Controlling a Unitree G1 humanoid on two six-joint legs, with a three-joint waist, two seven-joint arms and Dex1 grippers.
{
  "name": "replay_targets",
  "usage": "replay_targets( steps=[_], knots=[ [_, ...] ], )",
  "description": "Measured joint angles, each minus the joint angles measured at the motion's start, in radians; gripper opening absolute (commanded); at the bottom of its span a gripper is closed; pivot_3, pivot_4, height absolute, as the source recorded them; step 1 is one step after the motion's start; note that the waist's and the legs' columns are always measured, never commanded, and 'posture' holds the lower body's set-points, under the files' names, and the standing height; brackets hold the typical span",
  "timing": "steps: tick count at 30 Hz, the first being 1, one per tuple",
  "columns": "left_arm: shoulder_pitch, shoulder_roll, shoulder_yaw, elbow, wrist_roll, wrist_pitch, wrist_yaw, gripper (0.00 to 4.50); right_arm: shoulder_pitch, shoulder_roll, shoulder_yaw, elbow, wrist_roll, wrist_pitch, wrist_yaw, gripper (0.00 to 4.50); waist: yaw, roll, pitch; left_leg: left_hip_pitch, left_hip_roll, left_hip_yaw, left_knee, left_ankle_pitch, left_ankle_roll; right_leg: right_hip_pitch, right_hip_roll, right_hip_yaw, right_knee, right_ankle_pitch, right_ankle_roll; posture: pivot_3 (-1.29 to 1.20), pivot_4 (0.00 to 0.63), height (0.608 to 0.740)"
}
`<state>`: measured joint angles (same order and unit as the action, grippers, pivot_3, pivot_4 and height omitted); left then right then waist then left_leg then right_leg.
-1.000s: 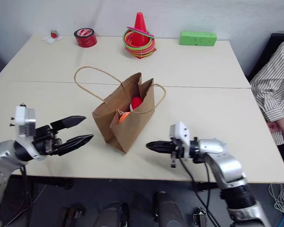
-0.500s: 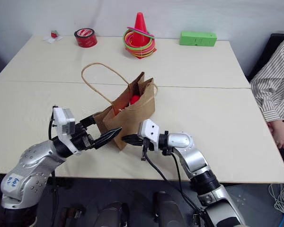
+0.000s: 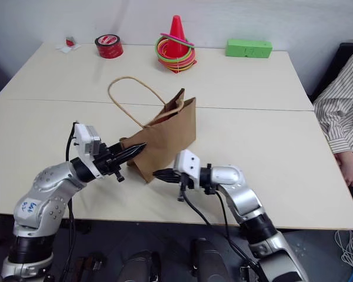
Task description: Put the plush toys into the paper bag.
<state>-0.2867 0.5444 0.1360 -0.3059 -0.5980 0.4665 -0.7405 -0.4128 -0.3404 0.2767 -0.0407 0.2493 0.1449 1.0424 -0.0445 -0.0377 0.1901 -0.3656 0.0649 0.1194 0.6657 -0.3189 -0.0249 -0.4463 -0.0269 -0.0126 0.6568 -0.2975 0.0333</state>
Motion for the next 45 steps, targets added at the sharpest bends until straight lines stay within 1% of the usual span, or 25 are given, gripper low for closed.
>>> replay_targets(
  steps=[3, 5, 7, 9, 12, 14, 16, 22, 26, 28, 31, 33, 36, 37, 38, 40, 43, 45],
  knots=[
    [-0.044, 0.043, -0.001, 0.036, -0.029, 0.014, -0.091, 0.02, 0.065, -0.067, -0.062, -0.074, 0.061, 0.035, 0.015, 0.0, 0.009, 0.0, 0.0, 0.0, 0.0, 0.0, 0.0, 0.0, 0.0, 0.0, 0.0, 0.0, 0.0, 0.0, 0.0, 0.0, 0.15, 0.74],
    [-0.08, 0.083, 0.0, 0.085, -0.054, 0.024, -0.182, 0.02, 0.141, -0.156, -0.14, -0.161, 0.136, 0.076, 0.04, 0.0, 0.016, 0.0, 0.0, 0.0, 0.0, 0.0, 0.0, 0.0, 0.0, 0.0, 0.0, 0.0, -0.001, 0.0, 0.0, 0.0, 0.15, 0.74],
    [-0.113, 0.113, 0.003, 0.134, -0.071, 0.027, -0.261, 0.02, 0.198, -0.24, -0.231, -0.215, 0.187, 0.106, 0.057, 0.0, 0.018, 0.0, 0.0, 0.0, 0.0, 0.0, 0.0, 0.0, 0.0, 0.0, 0.0, 0.0, -0.001, 0.0, 0.0, 0.0, 0.15, 0.74],
    [-0.173, 0.133, -0.018, 0.213, -0.078, 0.01, -0.382, 0.02, 0.283, -0.317, -0.345, -0.248, 0.23, 0.091, 0.088, 0.0, 0.022, 0.0, 0.0, 0.0, -0.001, 0.0, 0.001, 0.0, 0.001, 0.001, 0.001, -0.001, -0.002, 0.0, 0.0, 0.0, 0.15, 0.74],
    [-0.227, 0.18, -0.07, 0.354, -0.032, -0.084, -0.577, 0.02, 0.391, -0.406, -0.496, -0.219, 0.245, 0.039, 0.136, 0.0, 0.021, 0.0, 0.0, 0.001, -0.002, 0.0, 0.001, 0.0, 0.001, 0.002, 0.002, -0.002, -0.003, 0.0, 0.0, 0.0, 0.15, 0.74],
    [-0.267, 0.179, -0.107, 0.451, 0.005, -0.154, -0.681, 0.02, 0.403, -0.418, -0.567, -0.174, 0.245, 0.002, 0.139, 0.0, 0.013, 0.0, 0.0, 0.002, -0.003, 0.002, 0.001, 0.0, 0.001, 0.002, 0.003, 0.0, -0.002, 0.0, 0.0, 0.0, 0.15, 0.74],
    [-0.308, 0.176, -0.129, 0.518, 0.031, -0.204, -0.747, 0.02, 0.404, -0.42, -0.598, -0.138, 0.243, -0.033, 0.138, 0.0, 0.012, 0.0, 0.0, 0.003, -0.003, 0.002, 0.001, 0.0, 0.0, 0.002, 0.004, 0.001, -0.002, 0.0, -0.001, 0.0, 0.15, 0.74],
    [-0.412, 0.178, -0.158, 0.726, 0.136, -0.356, -0.761, 0.02, 0.428, -0.406, -0.597, -0.088, 0.223, -0.095, 0.131, 0.0, 0.015, 0.0, 0.0, 0.004, 0.0, 0.003, 0.0, 0.0, 0.0, 0.002, 0.005, 0.002, -0.001, 0.0, -0.001, 0.0, 0.15, 0.74],
    [-0.426, 0.184, -0.162, 0.751, 0.167, -0.34, -0.759, 0.93, 0.428, -0.388, -0.586, -0.112, 0.226, -0.095, 0.107, 0.0, 0.015, 0.0, 0.0, 0.005, 0.0, 0.004, 0.0, 0.0, 0.0, 0.002, 0.003, 0.003, 0.001, 0.0, -0.001, 0.0, 0.15, 0.74],
    [-0.406, 0.196, -0.155, 0.736, 0.168, -0.329, -0.759, 1.63, 0.427, -0.388, -0.586, -0.117, 0.229, -0.092, 0.101, 0.0, 0.014, 0.0, 0.0, 0.005, 0.001, 0.004, 0.0, 0.0, 0.0, 0.002, 0.003, 0.003, 0.001, 0.0, -0.001, 0.0, 0.15, 0.74],
    [-0.359, 0.22, -0.135, 0.691, 0.168, -0.318, -0.75, 2.5, 0.425, -0.389, -0.585, -0.117, 0.235, -0.084, 0.099, 0.0, 0.014, 0.0, 0.0, 0.005, 0.001, 0.004, 0.0, 0.0, 0.0, 0.002, 0.003, 0.003, 0.001, 0.0, -0.001, 0.0, 0.15, 0.74],
    [-0.306, 0.239, -0.096, 0.651, 0.167, -0.32, -0.722, 3.19, 0.406, -0.39, -0.582, -0.114, 0.237, -0.075, 0.096, 0.0, 0.012, 0.0, 0.0, 0.006, 0.001, 0.005, 0.0, 0.0, 0.0, 0.002, 0.003, 0.003, 0.002, 0.0, -0.001, 0.0, 0.15, 0.74],
    [-0.224, 0.258, -0.016, 0.614, 0.162, -0.336, -0.663, 4.14, 0.338, -0.398, -0.58, -0.101, 0.248, -0.055, 0.091, 0.0, 0.01, 0.001, 0.0, 0.007, 0.001, 0.005, 0.0, 0.0, 0.0, 0.002, 0.002, 0.004, 0.003, 0.0, -0.001, 0.0, 0.15, 0.74],
    [-0.193, 0.262, 0.016, 0.605, 0.16, -0.34, -0.636, 4.48, 0.313, -0.406, -0.582, -0.091, 0.254, -0.049, 0.093, 0.18, 0.01, 0.001, 0.0, 0.007, 0.001, 0.005, 0.0, 0.0, 0.0, 0.002, 0.002, 0.004, 0.003, 0.0, -0.001, 0.0, 0.15, 0.74],
    [-0.155, 0.264, 0.054, 0.595, 0.161, -0.352, -0.601, 4.49, 0.29, -0.421, -0.584, -0.081, 0.266, -0.03, 0.097, 0.38, 0.01, 0.001, 0.0, 0.007, 0.001, 0.005, 0.0, 0.0, 0.0, 0.002, 0.002, 0.004, 0.003, 0.0, -0.001, 0.0, 0.15, 0.74],
    [-0.06, 0.282, 0.132, 0.594, 0.166, -0.383, -0.538, 4.49, 0.256, -0.462, -0.587, -0.052, 0.279, -0.006, 0.121, 0.94, 0.01, 0.001, 0.0, 0.007, 0.002, 0.005, -0.001, -0.001, 0.003, 0.002, 0.002, 0.004, 0.002, -0.001, -0.002, 0.0, 0.15, 0.74],
    [0.089, 0.32, 0.219, 0.595, 0.191, -0.421, -0.477, 4.49, 0.214, -0.504, -0.587, 0.008, 0.271, -0.027, 0.168, 2.01, 0.011, 0.001, 0.0, 0.007, 0.002, 0.006, -0.002, -0.002, 0.004, 0.002, 0.001, 0.003, 0.001, -0.001, -0.002, 0.0, 0.15, 0.74],
    [0.154, 0.331, 0.255, 0.586, 0.205, -0.437, -0.448, 4.49, 0.183, -0.523, -0.585, 0.054, 0.255, -0.052, 0.192, 2.76, 0.013, 0.001, 0.0, 0.007, 0.001, 0.006, -0.002, -0.003, 0.005, 0.002, 0.001, 0.003, 0.001, -0.001, -0.002, 0.0, 0.15, 0.74]
  ],
)
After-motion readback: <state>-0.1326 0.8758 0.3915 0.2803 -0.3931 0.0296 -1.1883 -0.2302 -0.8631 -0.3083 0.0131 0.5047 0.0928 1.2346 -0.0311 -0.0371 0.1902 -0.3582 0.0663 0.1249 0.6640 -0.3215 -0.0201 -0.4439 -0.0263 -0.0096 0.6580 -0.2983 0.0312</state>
